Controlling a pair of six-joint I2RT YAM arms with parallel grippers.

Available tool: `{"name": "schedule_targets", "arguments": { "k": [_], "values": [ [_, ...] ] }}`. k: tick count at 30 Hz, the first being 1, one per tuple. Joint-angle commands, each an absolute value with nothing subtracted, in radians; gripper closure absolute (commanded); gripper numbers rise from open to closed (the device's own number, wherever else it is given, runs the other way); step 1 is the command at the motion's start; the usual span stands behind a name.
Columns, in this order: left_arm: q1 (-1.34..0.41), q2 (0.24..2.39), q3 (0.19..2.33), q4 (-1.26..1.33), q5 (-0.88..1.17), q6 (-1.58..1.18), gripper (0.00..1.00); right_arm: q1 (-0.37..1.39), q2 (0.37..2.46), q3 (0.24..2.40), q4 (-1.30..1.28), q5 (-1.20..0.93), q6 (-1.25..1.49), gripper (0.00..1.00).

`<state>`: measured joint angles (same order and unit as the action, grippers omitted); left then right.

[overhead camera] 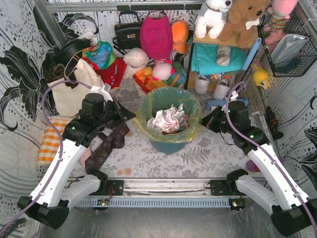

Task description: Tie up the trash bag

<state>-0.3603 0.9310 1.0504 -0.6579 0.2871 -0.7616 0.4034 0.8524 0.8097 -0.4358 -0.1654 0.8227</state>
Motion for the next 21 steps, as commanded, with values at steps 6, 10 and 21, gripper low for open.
{"name": "schedule_targets", "arguments": {
  "k": [6, 10, 21],
  "values": [
    [-0.368, 0.892, 1.204, -0.71, 0.27, -0.764, 1.0, 0.4, 0.783, 1.037, -0.501, -0.219, 0.79, 1.0],
    [-0.367, 0.891, 1.239, -0.709, 0.31, -0.766, 1.0, 0.4, 0.785, 1.104, -0.506, -0.25, 0.781, 1.0],
    [-0.368, 0.919, 1.134, -0.773, 0.177, -0.753, 0.49, 0.4, 0.808, 1.139, -0.527, -0.272, 0.774, 1.0]
  ]
}}
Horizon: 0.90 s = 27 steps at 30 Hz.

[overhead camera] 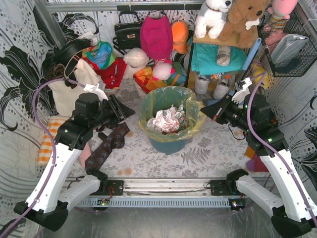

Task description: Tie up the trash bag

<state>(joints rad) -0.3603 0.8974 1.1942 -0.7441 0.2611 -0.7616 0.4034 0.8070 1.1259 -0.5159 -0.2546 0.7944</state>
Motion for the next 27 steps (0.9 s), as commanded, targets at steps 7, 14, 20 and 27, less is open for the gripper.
{"name": "schedule_targets", "arguments": {
  "k": [7, 14, 20, 27],
  "values": [
    [-0.367, 0.96, 1.038, -0.692, 0.149, -0.802, 0.36, 0.4, 0.802, 1.132, -0.548, -0.251, 0.774, 1.0],
    [-0.368, 0.996, 0.953, -0.552, 0.26, -0.821, 0.16, 0.4, 0.821, 1.038, -0.552, -0.24, 0.77, 1.0],
    [-0.367, 1.001, 0.911, -0.506, 0.283, -0.823, 0.25, 0.4, 0.795, 0.944, -0.516, -0.255, 0.798, 1.0],
    [-0.368, 1.04, 0.887, -0.579, 0.237, -0.785, 0.37, 0.4, 0.801, 0.951, -0.518, -0.255, 0.795, 1.0]
  ]
}}
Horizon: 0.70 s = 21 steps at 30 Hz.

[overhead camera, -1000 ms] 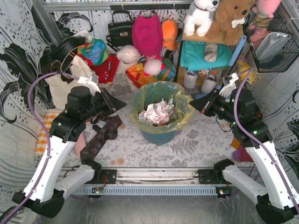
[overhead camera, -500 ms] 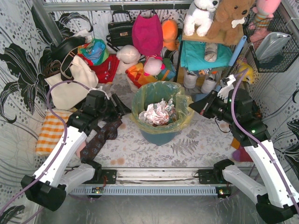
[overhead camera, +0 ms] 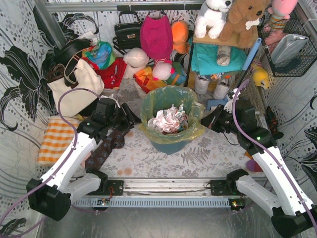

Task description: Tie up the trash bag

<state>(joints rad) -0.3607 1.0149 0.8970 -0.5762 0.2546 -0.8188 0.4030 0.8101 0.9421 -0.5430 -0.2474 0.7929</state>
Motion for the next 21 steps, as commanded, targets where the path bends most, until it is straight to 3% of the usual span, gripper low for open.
{"name": "schedule_targets", "arguments": {
  "k": [1, 6, 10, 21],
  "values": [
    [-0.368, 1.045, 0.89, -0.598, 0.225, -0.775, 0.39, 0.4, 0.803, 0.956, -0.52, -0.255, 0.793, 1.0],
    [-0.368, 1.045, 0.926, -0.688, 0.152, -0.739, 0.53, 0.4, 0.808, 0.962, -0.524, -0.253, 0.79, 1.0],
    [-0.368, 1.014, 0.98, -0.707, 0.143, -0.738, 0.58, 0.4, 0.808, 0.967, -0.527, -0.252, 0.792, 1.0],
    [-0.368, 0.952, 1.018, -0.605, 0.226, -0.803, 0.47, 0.4, 0.806, 0.986, -0.551, -0.241, 0.785, 1.0]
  ]
}}
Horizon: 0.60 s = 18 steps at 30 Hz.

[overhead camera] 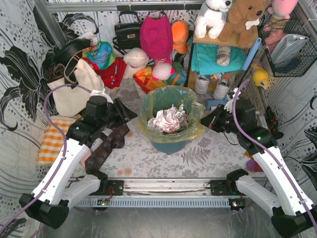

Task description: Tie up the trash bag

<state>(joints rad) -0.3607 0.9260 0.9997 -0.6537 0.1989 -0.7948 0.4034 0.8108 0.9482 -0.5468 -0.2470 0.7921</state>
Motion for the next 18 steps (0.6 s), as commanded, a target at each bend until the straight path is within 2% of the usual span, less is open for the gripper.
{"name": "schedule_targets", "arguments": {
  "k": [1, 7, 11, 18],
  "values": [
    [-0.368, 0.965, 1.009, -0.601, 0.232, -0.799, 0.47, 0.4, 0.806, 0.988, -0.554, -0.241, 0.784, 1.0],
    [-0.382, 1.023, 0.956, -0.55, 0.262, -0.809, 0.47, 0.4, 0.79, 0.997, -0.575, -0.225, 0.782, 1.0],
    [-0.403, 1.039, 0.936, -0.492, 0.292, -0.833, 0.39, 0.4, 0.79, 1.0, -0.578, -0.222, 0.781, 1.0],
    [-0.434, 1.081, 0.927, -0.539, 0.219, -0.808, 0.4, 0.4, 0.799, 0.97, -0.553, -0.233, 0.791, 1.0]
  ]
}}
